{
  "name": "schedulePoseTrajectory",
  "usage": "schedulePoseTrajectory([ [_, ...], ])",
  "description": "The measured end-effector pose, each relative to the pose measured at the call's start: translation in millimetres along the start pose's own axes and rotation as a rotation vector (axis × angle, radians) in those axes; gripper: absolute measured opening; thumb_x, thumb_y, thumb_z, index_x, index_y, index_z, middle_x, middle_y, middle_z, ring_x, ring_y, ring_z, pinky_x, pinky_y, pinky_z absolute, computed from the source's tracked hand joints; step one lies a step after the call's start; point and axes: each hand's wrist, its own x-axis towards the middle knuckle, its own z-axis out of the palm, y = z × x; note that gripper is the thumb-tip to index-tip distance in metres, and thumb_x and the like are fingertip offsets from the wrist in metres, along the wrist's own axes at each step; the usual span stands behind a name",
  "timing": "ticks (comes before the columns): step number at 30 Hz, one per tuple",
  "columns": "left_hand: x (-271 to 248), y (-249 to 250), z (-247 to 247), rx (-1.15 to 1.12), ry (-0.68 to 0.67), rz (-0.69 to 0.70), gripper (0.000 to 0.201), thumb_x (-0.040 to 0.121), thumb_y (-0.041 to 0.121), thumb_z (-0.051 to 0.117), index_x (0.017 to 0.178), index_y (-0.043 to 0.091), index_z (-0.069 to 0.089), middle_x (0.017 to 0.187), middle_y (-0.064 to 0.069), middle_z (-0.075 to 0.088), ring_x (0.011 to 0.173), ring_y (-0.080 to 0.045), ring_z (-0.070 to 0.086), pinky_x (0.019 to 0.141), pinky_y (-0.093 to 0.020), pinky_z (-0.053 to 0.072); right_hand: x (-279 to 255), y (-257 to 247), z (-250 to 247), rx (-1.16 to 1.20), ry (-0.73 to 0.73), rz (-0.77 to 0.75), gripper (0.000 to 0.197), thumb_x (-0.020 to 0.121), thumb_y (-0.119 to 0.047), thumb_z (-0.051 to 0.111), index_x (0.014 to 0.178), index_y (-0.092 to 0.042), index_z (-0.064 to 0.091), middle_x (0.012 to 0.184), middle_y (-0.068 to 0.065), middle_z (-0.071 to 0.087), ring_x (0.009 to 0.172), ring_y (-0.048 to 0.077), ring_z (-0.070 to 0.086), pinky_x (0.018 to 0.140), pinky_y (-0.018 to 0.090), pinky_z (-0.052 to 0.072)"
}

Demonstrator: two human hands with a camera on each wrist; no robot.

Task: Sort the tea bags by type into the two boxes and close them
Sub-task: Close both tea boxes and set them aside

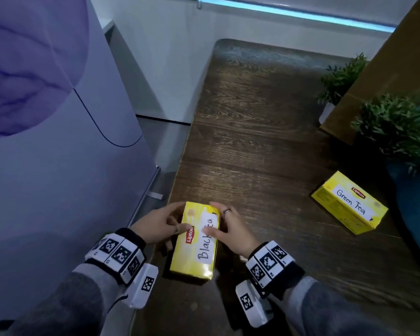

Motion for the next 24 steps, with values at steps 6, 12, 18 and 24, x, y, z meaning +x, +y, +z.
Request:
schedulePoseTrajectory([
  [6, -23, -1, 7, 0.151, 0.005, 0.014, 0.072, 0.082, 0.036, 0.066, 0.14, 0.042, 0.024, 0.105, 0.004, 0.06, 0.102, -0.017, 0.063, 0.078, -0.029, 0.057, -17, 2, 16, -0.014, -0.075, -0.016, 0.067, 0.079, -0.039, 0.07, 0.136, -0.031, 0.037, 0.132, -0.002, 0.043, 0.122, 0.012, 0.044, 0.104, 0.029, 0.037],
  [12, -48, -8, 27, 0.051, 0.021, -0.034, 0.066, 0.079, 0.028, 0.071, 0.134, 0.037, 0.036, 0.096, 0.005, 0.062, 0.091, -0.014, 0.067, 0.073, -0.038, 0.059, -39, 12, 24, -0.019, -0.133, -0.074, 0.066, 0.078, -0.039, 0.072, 0.135, -0.031, 0.038, 0.129, -0.004, 0.045, 0.117, 0.008, 0.046, 0.1, 0.023, 0.038],
  [18, -72, 9, 36, 0.168, 0.102, -0.069, 0.067, 0.081, 0.036, 0.067, 0.139, 0.032, 0.033, 0.108, 0.006, 0.058, 0.091, -0.007, 0.059, 0.077, -0.025, 0.053, -60, 16, 18, 0.011, -0.185, -0.089, 0.072, 0.078, -0.046, 0.068, 0.14, -0.03, 0.034, 0.136, -0.006, 0.041, 0.126, 0.01, 0.041, 0.105, 0.026, 0.036],
  [24, -67, 91, 30, 0.061, 0.319, 0.145, 0.045, 0.087, 0.035, 0.058, 0.129, 0.023, 0.047, 0.105, 0.006, 0.058, 0.075, -0.002, 0.059, 0.065, -0.012, 0.045, -74, 24, -75, 0.08, 0.18, -0.106, 0.037, 0.086, -0.027, 0.064, 0.122, -0.024, 0.054, 0.113, -0.002, 0.058, 0.101, 0.011, 0.055, 0.088, 0.024, 0.044],
])
